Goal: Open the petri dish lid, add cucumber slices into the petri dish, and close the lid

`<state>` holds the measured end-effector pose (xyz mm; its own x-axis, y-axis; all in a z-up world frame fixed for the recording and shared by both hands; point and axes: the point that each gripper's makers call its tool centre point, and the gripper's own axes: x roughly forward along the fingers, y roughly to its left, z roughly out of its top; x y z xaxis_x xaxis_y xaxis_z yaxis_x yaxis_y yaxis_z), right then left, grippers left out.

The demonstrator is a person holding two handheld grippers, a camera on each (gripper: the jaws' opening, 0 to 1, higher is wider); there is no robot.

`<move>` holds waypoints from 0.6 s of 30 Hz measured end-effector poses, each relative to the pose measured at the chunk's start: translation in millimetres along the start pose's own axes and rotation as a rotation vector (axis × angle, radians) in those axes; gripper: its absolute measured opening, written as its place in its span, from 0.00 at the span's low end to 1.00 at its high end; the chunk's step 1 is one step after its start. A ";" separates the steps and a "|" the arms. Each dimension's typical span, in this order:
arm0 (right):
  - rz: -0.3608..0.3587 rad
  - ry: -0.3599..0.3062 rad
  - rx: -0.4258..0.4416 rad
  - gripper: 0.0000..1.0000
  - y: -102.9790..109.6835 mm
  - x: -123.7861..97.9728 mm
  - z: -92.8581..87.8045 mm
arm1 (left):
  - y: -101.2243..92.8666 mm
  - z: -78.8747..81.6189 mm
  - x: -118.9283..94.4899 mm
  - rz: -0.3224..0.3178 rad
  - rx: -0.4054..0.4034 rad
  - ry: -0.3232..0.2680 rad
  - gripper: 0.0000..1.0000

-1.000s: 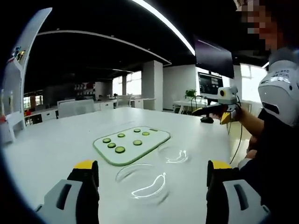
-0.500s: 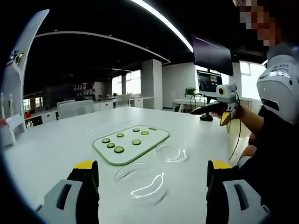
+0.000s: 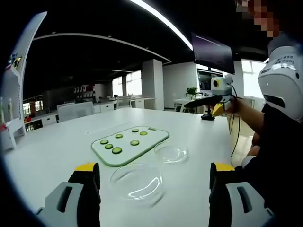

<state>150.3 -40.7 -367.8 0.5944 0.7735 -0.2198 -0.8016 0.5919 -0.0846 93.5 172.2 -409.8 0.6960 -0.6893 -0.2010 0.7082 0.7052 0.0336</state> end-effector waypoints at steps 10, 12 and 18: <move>0.042 -0.084 -0.120 0.90 -27.4 72.8 56.3 | 1.4 0.8 -14.6 0.047 0.020 0.004 0.95; 0.039 -0.086 -0.119 0.88 -33.1 90.6 64.2 | 1.9 0.9 -18.2 0.057 0.021 0.005 0.95; 0.077 -0.048 -0.139 0.82 -41.0 148.5 64.2 | 8.0 3.5 -25.4 0.108 0.037 -0.007 0.95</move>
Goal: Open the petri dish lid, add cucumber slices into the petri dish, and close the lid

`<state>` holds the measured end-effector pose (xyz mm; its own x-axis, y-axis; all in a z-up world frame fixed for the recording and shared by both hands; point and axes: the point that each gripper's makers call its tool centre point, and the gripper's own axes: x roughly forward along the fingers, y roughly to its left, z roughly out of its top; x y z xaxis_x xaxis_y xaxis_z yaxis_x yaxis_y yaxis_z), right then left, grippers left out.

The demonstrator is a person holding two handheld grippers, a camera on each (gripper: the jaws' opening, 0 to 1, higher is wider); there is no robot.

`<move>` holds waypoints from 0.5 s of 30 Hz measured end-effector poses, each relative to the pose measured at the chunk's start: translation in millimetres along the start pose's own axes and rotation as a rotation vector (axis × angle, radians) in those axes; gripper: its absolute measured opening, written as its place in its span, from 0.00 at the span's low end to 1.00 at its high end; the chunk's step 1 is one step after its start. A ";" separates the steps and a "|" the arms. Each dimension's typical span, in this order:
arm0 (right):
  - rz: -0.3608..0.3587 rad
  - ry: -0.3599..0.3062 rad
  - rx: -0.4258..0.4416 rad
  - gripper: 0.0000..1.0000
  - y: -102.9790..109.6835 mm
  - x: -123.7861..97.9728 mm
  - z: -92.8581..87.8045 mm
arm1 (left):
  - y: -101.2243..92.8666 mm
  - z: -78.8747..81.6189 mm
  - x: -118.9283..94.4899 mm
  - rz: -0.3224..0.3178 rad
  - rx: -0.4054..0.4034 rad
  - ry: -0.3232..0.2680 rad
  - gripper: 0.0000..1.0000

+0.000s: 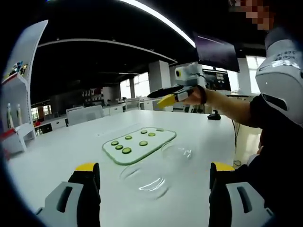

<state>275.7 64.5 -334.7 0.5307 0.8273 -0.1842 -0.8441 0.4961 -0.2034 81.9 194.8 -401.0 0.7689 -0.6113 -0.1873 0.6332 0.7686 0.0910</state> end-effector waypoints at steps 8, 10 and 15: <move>0.012 0.105 0.020 0.74 -20.5 68.0 -34.9 | 0.7 -3.6 -5.1 0.006 -0.005 0.006 0.95; 0.018 0.135 0.020 0.72 -23.1 84.1 -45.0 | 1.4 -3.8 -5.7 0.007 -0.005 0.006 0.95; 0.035 0.175 0.014 0.72 -21.8 117.1 -62.4 | 5.4 -3.5 -7.9 0.009 -0.007 -0.006 0.95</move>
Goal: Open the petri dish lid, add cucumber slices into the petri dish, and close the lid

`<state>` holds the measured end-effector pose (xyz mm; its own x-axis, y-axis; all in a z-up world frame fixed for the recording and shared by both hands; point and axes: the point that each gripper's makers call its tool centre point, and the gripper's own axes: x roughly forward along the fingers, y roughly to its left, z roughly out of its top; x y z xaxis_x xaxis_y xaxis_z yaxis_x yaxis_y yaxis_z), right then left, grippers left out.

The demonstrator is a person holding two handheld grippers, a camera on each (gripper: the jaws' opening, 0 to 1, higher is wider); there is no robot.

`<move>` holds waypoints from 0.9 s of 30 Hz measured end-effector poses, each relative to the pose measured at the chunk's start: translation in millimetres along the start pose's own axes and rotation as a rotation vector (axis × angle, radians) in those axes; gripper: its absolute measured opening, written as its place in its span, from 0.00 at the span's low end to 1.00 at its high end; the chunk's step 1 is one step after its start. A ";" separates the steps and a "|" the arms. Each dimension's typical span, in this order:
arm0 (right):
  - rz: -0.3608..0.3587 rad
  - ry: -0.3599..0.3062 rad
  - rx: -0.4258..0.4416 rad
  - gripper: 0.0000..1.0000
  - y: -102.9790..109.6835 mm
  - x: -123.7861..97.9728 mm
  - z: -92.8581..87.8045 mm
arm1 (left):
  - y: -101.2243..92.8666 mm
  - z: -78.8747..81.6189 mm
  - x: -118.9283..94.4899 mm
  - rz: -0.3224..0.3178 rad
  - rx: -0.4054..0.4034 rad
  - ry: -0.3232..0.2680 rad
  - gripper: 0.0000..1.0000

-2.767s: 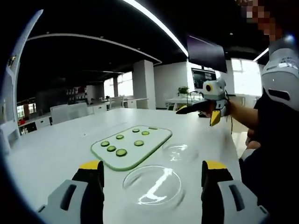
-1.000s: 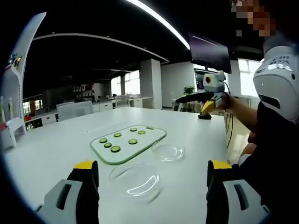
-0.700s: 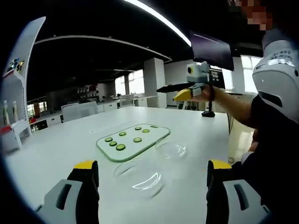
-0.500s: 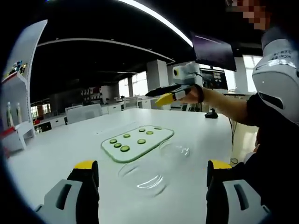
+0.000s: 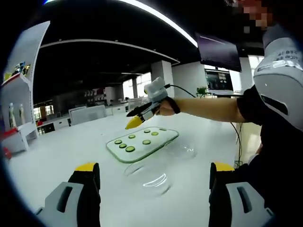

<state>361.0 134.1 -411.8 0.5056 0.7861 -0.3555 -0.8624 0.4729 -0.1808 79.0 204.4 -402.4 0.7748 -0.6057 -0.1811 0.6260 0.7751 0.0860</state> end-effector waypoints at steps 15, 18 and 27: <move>0.007 0.092 0.037 0.55 2.4 46.4 -46.8 | 10.3 -6.5 -1.3 -0.011 -0.039 -0.007 0.93; 0.007 0.104 0.036 0.51 4.2 46.4 -48.2 | 10.9 -8.1 -0.5 -0.015 -0.037 -0.007 0.92; 0.022 0.120 0.024 0.40 9.4 53.3 -49.0 | 13.4 -11.2 -2.8 -0.017 -0.043 -0.006 0.91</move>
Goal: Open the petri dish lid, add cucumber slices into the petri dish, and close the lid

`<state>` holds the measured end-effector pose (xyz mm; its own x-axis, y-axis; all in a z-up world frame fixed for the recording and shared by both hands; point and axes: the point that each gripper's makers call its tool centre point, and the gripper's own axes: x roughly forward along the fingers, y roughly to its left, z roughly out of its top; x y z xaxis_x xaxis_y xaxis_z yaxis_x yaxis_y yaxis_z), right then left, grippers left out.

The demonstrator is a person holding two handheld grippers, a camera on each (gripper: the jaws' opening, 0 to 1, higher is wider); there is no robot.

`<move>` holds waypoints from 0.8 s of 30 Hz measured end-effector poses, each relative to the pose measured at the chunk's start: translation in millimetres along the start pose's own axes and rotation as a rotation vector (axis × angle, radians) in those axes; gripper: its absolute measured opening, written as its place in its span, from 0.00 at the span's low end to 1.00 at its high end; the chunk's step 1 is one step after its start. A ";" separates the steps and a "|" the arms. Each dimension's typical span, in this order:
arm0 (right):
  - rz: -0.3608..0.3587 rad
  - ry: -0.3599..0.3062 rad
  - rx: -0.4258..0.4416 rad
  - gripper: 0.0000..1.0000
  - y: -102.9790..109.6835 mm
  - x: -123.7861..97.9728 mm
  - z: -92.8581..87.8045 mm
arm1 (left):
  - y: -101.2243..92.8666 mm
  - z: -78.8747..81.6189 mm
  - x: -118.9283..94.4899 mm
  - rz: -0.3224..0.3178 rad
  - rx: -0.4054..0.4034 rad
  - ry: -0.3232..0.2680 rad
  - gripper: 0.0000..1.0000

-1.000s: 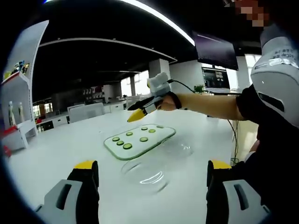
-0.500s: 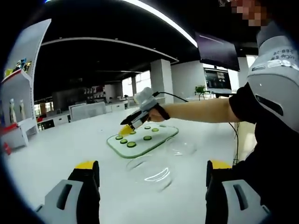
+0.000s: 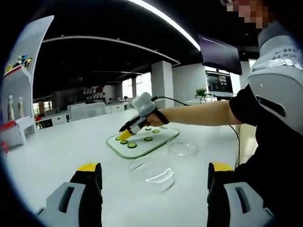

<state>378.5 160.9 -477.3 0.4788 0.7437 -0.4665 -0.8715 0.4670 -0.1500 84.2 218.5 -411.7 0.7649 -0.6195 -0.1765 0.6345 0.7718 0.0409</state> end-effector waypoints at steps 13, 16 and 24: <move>0.037 0.045 0.055 0.26 0.1 6.1 -6.9 | -0.9 -4.1 0.5 0.007 -0.008 0.005 0.90; 0.041 0.050 0.069 0.25 1.7 5.8 -8.1 | -1.2 -6.0 2.1 0.011 0.006 0.015 0.90; 0.051 0.054 0.096 0.20 2.3 7.9 -8.2 | -3.2 -4.5 2.3 0.006 0.009 0.013 0.90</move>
<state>379.4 163.9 -488.5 0.4258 0.7417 -0.5183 -0.8790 0.4749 -0.0426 83.5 215.3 -416.6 0.7670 -0.6132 -0.1887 0.6312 0.7739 0.0508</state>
